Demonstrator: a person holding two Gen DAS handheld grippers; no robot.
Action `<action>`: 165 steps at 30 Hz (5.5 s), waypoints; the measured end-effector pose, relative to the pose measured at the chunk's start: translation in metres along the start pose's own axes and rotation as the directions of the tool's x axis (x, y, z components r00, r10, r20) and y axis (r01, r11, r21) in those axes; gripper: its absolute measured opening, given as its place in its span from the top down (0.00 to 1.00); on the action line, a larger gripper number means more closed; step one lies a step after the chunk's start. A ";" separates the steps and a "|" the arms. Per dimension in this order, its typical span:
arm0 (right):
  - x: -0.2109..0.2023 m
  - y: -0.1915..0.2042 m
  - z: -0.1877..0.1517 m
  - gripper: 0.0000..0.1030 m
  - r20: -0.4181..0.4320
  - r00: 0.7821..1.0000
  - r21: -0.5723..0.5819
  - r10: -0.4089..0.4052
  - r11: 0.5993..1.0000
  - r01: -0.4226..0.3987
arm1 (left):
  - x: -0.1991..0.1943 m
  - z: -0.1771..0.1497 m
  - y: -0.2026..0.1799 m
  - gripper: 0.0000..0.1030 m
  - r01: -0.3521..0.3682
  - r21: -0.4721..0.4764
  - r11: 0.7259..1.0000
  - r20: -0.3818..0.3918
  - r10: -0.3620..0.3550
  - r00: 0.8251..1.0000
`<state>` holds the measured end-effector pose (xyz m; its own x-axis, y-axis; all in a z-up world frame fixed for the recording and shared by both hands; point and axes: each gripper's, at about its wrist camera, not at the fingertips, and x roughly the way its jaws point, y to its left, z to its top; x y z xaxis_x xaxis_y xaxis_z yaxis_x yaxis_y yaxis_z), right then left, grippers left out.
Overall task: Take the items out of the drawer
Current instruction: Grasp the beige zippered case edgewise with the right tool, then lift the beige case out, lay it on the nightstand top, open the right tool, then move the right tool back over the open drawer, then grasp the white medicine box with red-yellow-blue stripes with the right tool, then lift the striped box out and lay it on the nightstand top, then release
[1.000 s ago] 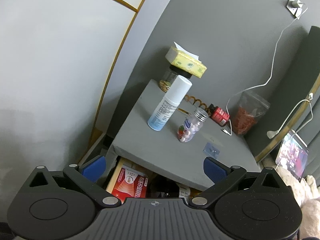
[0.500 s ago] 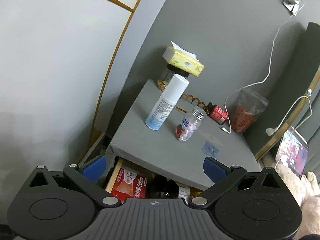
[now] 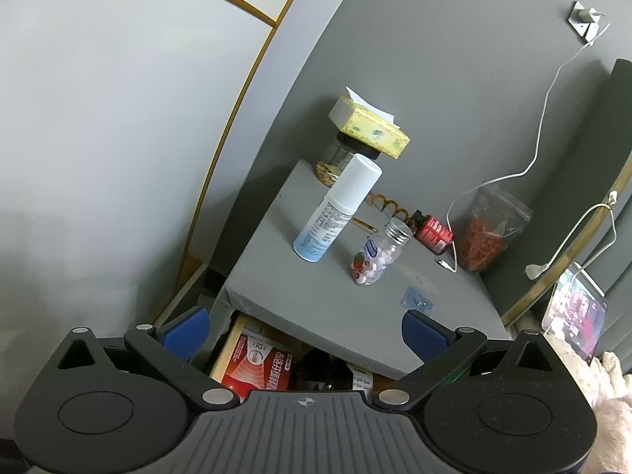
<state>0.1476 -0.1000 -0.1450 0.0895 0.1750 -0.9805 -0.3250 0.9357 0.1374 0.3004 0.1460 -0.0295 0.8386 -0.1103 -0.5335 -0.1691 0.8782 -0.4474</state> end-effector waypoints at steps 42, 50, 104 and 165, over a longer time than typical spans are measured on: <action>-0.165 -0.163 0.062 0.83 0.577 0.772 0.227 0.268 0.855 -0.467 | 0.010 -0.007 -0.011 0.00 -0.015 0.036 0.999 -0.026 0.016 1.000; -0.147 -0.170 0.065 0.39 0.673 0.739 0.263 -0.030 0.944 -0.200 | 0.013 -0.007 -0.010 0.00 -0.015 0.027 1.000 -0.036 0.016 0.999; 0.009 0.078 0.035 0.30 0.186 0.968 -0.666 0.170 0.746 -0.002 | -0.005 0.003 0.019 0.00 -0.038 -0.123 0.992 0.043 0.043 0.998; -0.005 0.074 0.097 0.91 -0.233 0.955 -0.774 0.182 0.561 -0.295 | -0.012 0.007 0.029 0.00 -0.024 -0.169 0.985 0.057 0.034 0.998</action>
<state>0.2147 -0.0014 -0.1166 -0.1928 0.2657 -0.9446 -0.9370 0.2358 0.2576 0.2891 0.1762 -0.0313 0.8605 -0.0534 -0.5066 -0.2743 0.7895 -0.5491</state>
